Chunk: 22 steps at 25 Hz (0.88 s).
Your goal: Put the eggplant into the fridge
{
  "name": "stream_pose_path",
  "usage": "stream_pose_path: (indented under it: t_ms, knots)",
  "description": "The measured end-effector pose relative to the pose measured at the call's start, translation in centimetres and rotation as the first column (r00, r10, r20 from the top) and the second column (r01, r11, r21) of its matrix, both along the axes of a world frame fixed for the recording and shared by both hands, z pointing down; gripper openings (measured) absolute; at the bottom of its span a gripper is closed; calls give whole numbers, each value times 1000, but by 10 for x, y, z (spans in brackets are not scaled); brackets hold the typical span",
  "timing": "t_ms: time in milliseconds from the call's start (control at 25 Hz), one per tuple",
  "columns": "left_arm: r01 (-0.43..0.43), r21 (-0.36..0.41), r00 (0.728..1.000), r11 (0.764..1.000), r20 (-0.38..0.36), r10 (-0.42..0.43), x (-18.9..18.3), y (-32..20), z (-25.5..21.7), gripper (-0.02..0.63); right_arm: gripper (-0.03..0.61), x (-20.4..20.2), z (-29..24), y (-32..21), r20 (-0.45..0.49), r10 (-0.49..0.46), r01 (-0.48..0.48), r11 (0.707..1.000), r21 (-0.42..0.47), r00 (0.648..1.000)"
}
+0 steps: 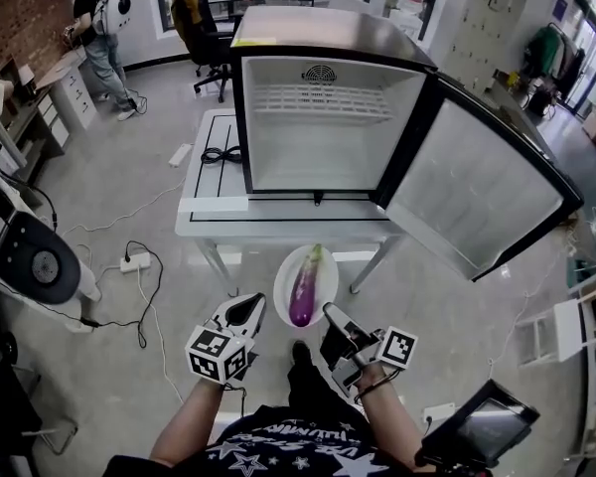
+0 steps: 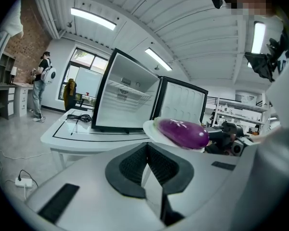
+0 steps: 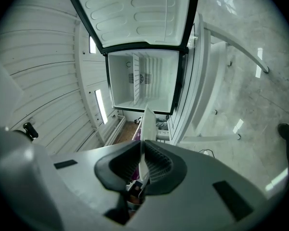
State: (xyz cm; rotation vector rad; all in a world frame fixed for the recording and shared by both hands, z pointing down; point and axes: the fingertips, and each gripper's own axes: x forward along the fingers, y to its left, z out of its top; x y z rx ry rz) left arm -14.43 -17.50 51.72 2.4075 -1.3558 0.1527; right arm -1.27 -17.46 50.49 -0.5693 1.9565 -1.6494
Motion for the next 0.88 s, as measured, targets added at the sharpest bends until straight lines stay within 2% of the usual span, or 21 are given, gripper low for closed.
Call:
stream_pose_path:
  t_ms: [440,880]
  knots:
    - [-14,19,1000,1000,13,14,30,-86,-12,9,23,22,-3,-91,6,-30,30,1000,4,1000]
    - [22,24,999,999,23,-22,39,-146,-15,9,23,25,1,-157,14,-94,94,996,-6,996]
